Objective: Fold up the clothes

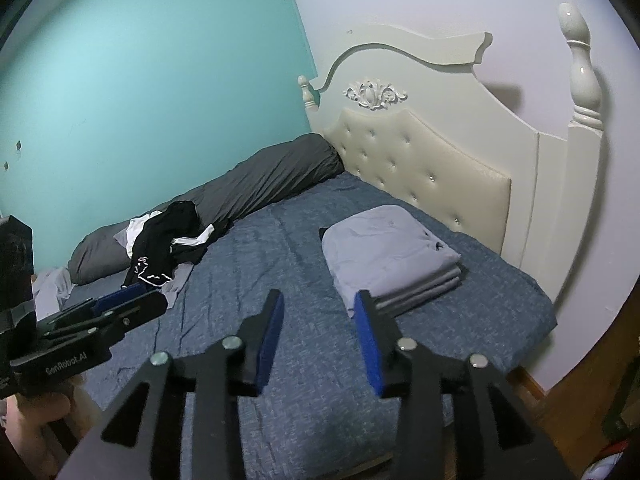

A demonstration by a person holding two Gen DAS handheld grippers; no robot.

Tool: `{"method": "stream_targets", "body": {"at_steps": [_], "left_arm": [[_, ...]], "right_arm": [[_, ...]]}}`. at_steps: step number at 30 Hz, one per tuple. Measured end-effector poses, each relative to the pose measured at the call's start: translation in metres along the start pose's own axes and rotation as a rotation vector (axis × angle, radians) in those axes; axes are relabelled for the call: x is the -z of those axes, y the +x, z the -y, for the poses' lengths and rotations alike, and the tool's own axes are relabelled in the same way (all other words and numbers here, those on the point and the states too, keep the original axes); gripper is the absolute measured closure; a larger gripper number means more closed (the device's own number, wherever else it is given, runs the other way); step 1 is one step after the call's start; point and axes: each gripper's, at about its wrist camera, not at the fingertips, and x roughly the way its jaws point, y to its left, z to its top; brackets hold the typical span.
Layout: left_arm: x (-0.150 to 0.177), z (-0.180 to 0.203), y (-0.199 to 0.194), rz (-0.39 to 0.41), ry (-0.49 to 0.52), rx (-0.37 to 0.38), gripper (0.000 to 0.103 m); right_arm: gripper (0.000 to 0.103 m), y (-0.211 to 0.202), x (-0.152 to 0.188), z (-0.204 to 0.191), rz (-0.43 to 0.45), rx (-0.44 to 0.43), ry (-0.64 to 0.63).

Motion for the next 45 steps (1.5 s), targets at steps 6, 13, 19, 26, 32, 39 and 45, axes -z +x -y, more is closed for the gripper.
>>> {"method": "stream_targets", "body": {"at_steps": [6,13,19,26,32,39,45], "left_arm": [[0.005,-0.008,-0.010,0.003,-0.001,-0.012,0.044],[0.011,-0.014,-0.022,0.013,-0.001,-0.017,0.042],[0.018,-0.018,-0.029,0.018,0.000,-0.020,0.038],[0.025,-0.019,-0.036,0.024,0.009,-0.019,0.031],[0.032,-0.018,-0.040,0.031,0.017,-0.015,0.020],[0.038,-0.019,-0.043,0.035,0.016,-0.015,0.018],[0.042,-0.018,-0.049,0.051,0.033,-0.026,0.012]], "right_arm": [[0.061,-0.009,0.006,-0.008,0.011,0.008,-0.011],[0.049,-0.023,0.014,-0.018,0.021,0.001,-0.020],[0.039,-0.031,0.021,-0.023,0.018,0.026,-0.031],[0.034,-0.034,0.033,-0.025,0.006,0.048,-0.026],[0.029,-0.036,0.042,-0.025,0.010,0.074,-0.023],[0.028,-0.043,0.048,-0.026,0.021,0.086,-0.017],[0.023,-0.047,0.056,-0.030,0.028,0.108,-0.018]]}}
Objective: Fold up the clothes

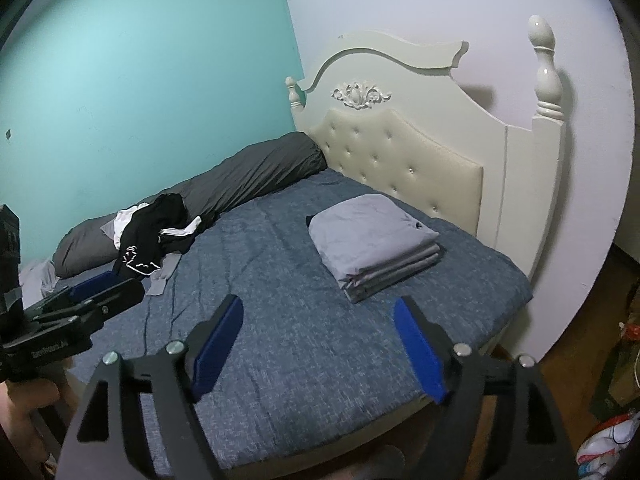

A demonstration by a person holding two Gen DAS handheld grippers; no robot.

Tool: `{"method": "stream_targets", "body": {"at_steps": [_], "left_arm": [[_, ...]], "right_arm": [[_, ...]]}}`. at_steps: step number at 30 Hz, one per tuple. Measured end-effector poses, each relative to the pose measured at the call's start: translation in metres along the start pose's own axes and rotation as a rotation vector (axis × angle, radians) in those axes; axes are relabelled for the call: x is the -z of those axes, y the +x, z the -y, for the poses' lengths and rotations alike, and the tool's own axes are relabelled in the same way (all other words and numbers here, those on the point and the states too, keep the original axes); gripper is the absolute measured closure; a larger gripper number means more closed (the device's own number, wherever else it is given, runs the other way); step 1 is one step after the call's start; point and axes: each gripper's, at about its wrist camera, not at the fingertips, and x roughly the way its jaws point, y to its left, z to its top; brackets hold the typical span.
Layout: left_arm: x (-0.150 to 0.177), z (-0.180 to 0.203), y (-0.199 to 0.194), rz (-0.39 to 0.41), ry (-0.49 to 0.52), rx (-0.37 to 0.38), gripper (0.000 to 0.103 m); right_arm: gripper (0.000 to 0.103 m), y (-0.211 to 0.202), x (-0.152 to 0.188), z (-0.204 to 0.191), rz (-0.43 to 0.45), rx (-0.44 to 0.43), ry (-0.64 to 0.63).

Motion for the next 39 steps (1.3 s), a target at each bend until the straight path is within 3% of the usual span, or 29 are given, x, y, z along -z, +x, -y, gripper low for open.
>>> {"method": "stream_targets", "body": {"at_steps": [6,12,19,39], "left_arm": [[0.003,0.000,-0.005,0.009,0.008,0.001,0.007],[0.006,0.000,-0.007,0.010,0.014,-0.001,0.004],[0.012,-0.001,-0.008,0.009,0.021,0.015,0.000],[0.029,-0.004,-0.008,-0.009,0.018,0.018,0.000]], "right_arm": [[0.019,0.000,0.008,0.000,0.000,0.020,0.002],[0.006,0.000,0.015,0.001,0.006,0.024,0.006],[0.002,-0.005,0.020,0.000,0.026,0.037,-0.004],[0.001,-0.007,0.034,-0.003,0.019,0.047,0.003]]}}
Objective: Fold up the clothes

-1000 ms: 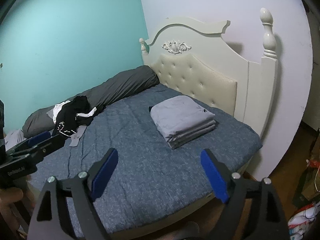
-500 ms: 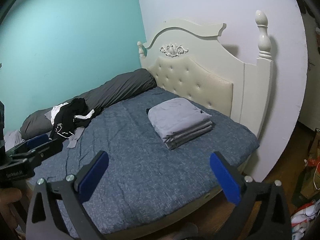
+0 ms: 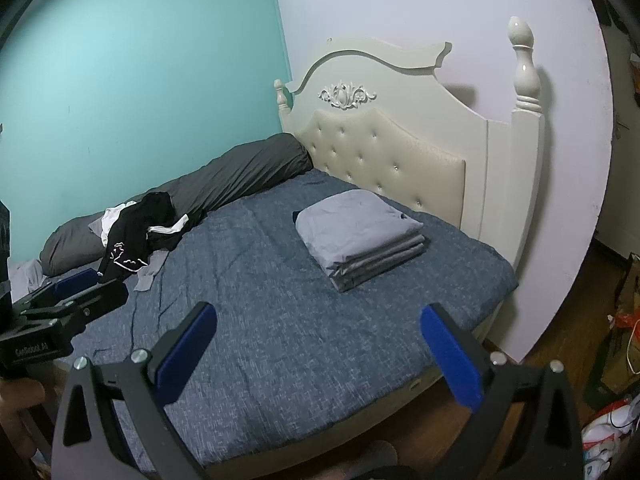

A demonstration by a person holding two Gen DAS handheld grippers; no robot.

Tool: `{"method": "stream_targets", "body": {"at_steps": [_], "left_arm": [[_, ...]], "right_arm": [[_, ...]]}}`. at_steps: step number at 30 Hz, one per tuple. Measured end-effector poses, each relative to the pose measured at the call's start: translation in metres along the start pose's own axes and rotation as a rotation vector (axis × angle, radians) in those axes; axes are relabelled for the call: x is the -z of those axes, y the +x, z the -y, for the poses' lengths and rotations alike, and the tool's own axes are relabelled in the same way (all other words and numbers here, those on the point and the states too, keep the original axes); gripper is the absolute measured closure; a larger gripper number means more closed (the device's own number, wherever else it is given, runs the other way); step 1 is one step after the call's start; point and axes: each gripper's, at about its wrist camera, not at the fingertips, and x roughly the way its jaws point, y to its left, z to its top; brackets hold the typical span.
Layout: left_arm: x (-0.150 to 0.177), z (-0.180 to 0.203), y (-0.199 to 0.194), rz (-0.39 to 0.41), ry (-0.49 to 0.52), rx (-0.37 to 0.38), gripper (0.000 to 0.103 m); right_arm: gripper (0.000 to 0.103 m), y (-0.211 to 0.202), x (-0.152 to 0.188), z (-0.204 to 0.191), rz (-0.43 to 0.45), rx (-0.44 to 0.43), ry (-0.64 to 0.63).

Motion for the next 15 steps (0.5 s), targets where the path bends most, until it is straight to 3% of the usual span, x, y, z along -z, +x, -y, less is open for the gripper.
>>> {"method": "stream_targets", "body": {"at_steps": [15], "left_arm": [[0.0052,-0.0058,-0.0040,0.006,-0.027,0.006,0.000]], "right_arm": [[0.001,0.0036,0.0041,0.0021,-0.009,-0.006,0.003]]}}
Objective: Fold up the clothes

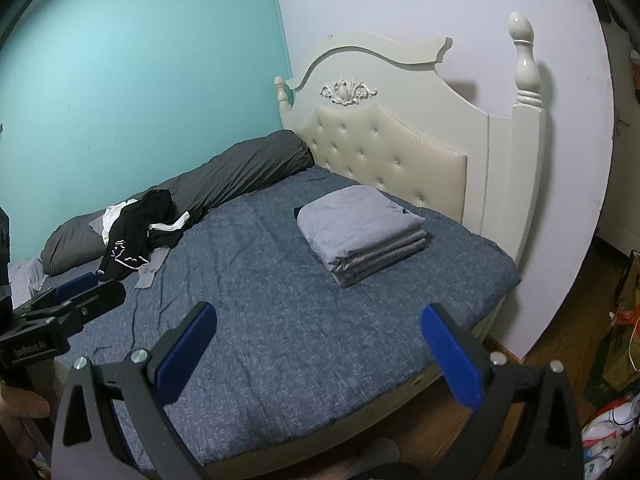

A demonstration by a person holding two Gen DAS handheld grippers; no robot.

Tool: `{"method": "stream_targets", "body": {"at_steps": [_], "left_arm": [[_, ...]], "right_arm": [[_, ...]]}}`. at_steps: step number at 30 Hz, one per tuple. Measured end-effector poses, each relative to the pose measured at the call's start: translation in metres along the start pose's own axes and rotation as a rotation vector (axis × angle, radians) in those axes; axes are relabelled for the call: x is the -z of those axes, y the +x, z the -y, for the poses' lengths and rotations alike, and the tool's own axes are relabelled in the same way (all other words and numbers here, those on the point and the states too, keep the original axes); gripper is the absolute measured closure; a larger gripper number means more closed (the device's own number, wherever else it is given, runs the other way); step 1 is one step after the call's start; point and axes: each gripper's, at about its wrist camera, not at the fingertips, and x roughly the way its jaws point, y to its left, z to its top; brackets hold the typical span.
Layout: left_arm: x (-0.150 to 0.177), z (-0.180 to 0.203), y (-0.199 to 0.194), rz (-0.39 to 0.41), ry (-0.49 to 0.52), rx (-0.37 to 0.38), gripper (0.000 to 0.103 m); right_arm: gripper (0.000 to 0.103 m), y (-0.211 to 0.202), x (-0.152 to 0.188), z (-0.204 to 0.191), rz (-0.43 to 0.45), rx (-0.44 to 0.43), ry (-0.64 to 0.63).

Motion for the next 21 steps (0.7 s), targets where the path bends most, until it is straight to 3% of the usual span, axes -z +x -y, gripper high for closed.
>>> {"method": "stream_targets", "body": {"at_steps": [21], "left_arm": [[0.0016,0.0020,0.0020,-0.010,0.003,0.006,0.000]], "right_arm": [[0.001,0.0038,0.0011,0.0023,-0.002,0.001,-0.001]]}}
